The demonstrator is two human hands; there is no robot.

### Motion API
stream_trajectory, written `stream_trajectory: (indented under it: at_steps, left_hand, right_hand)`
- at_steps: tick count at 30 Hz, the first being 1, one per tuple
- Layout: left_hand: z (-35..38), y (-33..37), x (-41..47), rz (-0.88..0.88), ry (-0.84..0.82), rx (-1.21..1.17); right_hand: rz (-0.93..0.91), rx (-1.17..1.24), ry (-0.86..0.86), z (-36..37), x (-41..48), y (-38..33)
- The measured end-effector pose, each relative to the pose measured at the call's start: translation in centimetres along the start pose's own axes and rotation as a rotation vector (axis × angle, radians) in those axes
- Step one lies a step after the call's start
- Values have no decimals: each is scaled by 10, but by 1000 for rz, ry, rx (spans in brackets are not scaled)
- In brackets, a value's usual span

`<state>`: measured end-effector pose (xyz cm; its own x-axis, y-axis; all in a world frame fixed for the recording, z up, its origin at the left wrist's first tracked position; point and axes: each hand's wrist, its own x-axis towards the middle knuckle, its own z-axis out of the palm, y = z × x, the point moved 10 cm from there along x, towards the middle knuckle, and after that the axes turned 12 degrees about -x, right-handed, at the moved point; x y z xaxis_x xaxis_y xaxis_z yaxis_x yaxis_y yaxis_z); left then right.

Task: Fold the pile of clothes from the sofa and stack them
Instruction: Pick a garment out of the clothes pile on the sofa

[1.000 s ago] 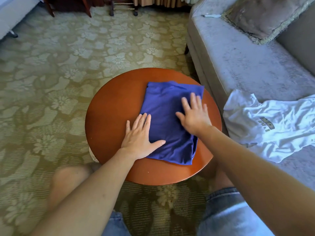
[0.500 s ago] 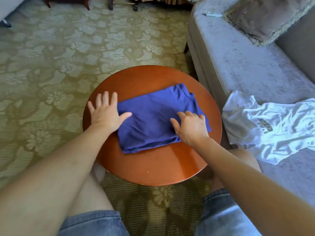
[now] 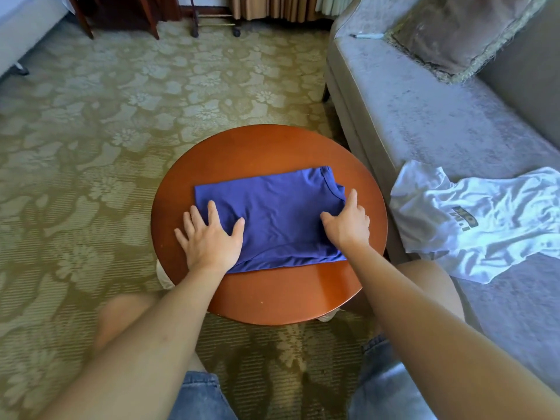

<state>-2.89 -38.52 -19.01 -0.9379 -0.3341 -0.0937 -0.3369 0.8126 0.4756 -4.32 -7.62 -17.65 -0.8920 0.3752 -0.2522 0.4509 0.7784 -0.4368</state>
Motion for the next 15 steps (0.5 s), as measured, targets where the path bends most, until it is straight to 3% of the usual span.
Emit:
stream_trajectory:
  at_steps: [3,9,15]
  left_hand:
    - [-3,3,1,34,26,0]
    - [-5,5,6,77,49,-11]
    - [-8,5,5,84,66,-32]
  right_hand:
    - [74,147,-121,-5,16,3]
    - [76,178,-227,-9,36,2]
    - [-158,105,-111,-4,20,-12]
